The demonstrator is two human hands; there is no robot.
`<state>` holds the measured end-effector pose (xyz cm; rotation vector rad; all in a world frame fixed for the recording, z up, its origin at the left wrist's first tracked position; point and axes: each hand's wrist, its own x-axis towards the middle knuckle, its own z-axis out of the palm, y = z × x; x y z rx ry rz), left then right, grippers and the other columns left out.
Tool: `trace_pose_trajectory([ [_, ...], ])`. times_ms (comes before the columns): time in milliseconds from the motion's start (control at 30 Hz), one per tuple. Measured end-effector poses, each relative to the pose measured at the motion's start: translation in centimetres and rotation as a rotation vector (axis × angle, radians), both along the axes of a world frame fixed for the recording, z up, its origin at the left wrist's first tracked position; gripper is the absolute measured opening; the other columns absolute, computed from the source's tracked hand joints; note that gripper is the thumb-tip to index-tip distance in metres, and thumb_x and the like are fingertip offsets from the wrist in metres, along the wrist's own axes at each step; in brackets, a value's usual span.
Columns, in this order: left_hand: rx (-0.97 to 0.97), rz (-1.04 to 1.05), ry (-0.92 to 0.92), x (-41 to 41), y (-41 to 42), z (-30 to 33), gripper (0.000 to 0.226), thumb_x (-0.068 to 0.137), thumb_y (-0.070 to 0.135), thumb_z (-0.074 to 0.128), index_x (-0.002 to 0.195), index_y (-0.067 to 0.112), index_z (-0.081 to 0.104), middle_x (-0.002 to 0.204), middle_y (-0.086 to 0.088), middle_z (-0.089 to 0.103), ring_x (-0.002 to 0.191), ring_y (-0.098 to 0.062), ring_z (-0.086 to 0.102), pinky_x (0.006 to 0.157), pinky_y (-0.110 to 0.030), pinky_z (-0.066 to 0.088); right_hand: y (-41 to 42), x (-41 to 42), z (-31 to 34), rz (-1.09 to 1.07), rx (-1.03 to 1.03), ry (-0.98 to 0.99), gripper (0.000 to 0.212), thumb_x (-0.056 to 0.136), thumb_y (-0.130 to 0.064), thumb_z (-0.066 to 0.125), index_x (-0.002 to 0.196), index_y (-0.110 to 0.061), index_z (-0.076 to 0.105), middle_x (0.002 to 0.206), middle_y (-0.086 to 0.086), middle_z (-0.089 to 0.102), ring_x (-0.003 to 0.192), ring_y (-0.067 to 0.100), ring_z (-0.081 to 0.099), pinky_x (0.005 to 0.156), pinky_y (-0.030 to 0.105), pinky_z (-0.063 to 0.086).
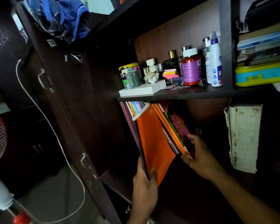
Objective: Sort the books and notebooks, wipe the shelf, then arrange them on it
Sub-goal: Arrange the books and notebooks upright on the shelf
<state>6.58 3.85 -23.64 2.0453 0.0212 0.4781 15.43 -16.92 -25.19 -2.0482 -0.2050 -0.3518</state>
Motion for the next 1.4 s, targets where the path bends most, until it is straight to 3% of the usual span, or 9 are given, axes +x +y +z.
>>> trace_pose_trajectory([
  [67, -0.107, 0.099, 0.007, 0.0, 0.2, -0.2, 0.068, 0.103, 0.038, 0.051, 0.156, 0.047, 0.009, 0.148, 0.015, 0.048, 0.138, -0.013, 0.046, 0.113, -0.028, 0.037, 0.4, -0.5, 0.7, -0.056, -0.048, -0.137, 0.064, 0.085, -0.018, 0.078, 0.135, -0.03, 0.04, 0.141, 0.001, 0.044, 0.126, 0.021, 0.048, 0.095, 0.034, 0.045],
  [200, -0.241, 0.215, -0.009, 0.2, 0.5, 0.1, 0.069, 0.106, 0.019, 0.052, 0.162, 0.032, 0.013, 0.137, 0.011, 0.049, 0.127, -0.011, 0.05, 0.099, -0.023, 0.036, 1.3, -1.5, 2.1, -0.029, -0.208, -0.383, 0.031, 0.09, -0.02, 0.07, 0.117, -0.027, 0.058, 0.116, -0.008, 0.057, 0.107, 0.014, 0.055, 0.084, 0.025, 0.046],
  [267, -0.273, 0.25, -0.007, 0.3, 0.6, -0.1, 0.068, 0.105, 0.018, 0.052, 0.161, 0.035, 0.016, 0.136, 0.012, 0.053, 0.122, -0.012, 0.056, 0.094, -0.021, 0.039, 2.5, -2.0, 1.4, 0.166, -0.343, -0.245, 0.039, 0.098, -0.026, 0.06, 0.136, -0.031, 0.053, 0.134, -0.012, 0.054, 0.12, 0.008, 0.055, 0.093, 0.019, 0.045],
  [400, -0.265, 0.238, 0.039, 0.6, 0.8, -0.4, 0.069, 0.105, 0.02, 0.053, 0.161, 0.035, 0.015, 0.136, 0.003, 0.056, 0.087, 0.007, 0.061, 0.068, -0.004, 0.042, 5.1, -0.8, 0.3, 0.265, -0.517, -0.101, 0.062, 0.103, -0.02, 0.047, 0.159, -0.027, 0.022, 0.157, -0.004, 0.04, 0.14, 0.015, 0.042, 0.112, 0.036, 0.041],
  [533, -0.221, 0.237, 0.017, 0.2, 0.5, -0.4, 0.072, 0.103, 0.021, 0.056, 0.162, 0.033, 0.014, 0.147, 0.0, 0.053, 0.122, -0.015, 0.058, 0.098, -0.026, 0.044, 7.5, 1.2, 2.1, 0.174, -0.265, 0.041, 0.067, 0.102, -0.013, 0.045, 0.162, -0.016, 0.016, 0.166, 0.005, 0.024, 0.151, 0.021, 0.025, 0.122, 0.032, 0.021],
  [667, -0.236, 0.246, 0.001, 0.3, 0.4, 0.0, 0.074, 0.097, 0.017, 0.063, 0.159, 0.031, 0.026, 0.137, 0.003, 0.061, 0.117, -0.013, 0.062, 0.099, -0.028, 0.047, 8.9, 1.4, 1.5, 0.103, -0.08, 0.014, 0.081, 0.101, -0.016, 0.052, 0.163, -0.025, 0.001, 0.169, -0.002, 0.01, 0.154, 0.017, 0.015, 0.121, 0.031, 0.016],
  [900, -0.256, 0.225, 0.037, 0.9, 0.6, -0.4, 0.073, 0.091, 0.019, 0.068, 0.156, 0.028, 0.036, 0.132, 0.004, 0.064, 0.117, -0.017, 0.063, 0.102, -0.04, 0.051, 8.7, 1.7, 1.9, 0.042, 0.082, -0.035, 0.102, 0.094, -0.013, 0.063, 0.16, -0.036, -0.013, 0.17, -0.005, 0.001, 0.137, 0.015, 0.042, 0.113, 0.037, 0.036],
  [1067, -0.25, 0.192, 0.012, 1.3, 0.6, -0.3, 0.068, 0.092, 0.018, 0.067, 0.15, 0.038, 0.04, 0.127, 0.012, 0.064, 0.116, -0.015, 0.062, 0.103, -0.042, 0.05, 8.1, 1.8, 1.9, -0.013, 0.143, -0.013, 0.103, 0.092, -0.016, 0.069, 0.161, -0.035, -0.005, 0.167, -0.003, 0.008, 0.099, 0.01, 0.061, 0.093, 0.038, 0.053],
  [1400, -0.221, 0.038, 0.046, 1.7, 0.2, 0.1, 0.069, 0.094, 0.01, 0.066, 0.151, 0.037, 0.039, 0.13, 0.018, 0.063, 0.117, 0.002, 0.061, 0.111, -0.033, 0.045, 7.9, 1.9, 1.9, -0.11, 0.222, -0.093, 0.089, 0.089, -0.012, 0.067, 0.159, -0.026, 0.015, 0.163, 0.003, 0.027, 0.14, 0.026, 0.043, 0.114, 0.047, 0.039],
])
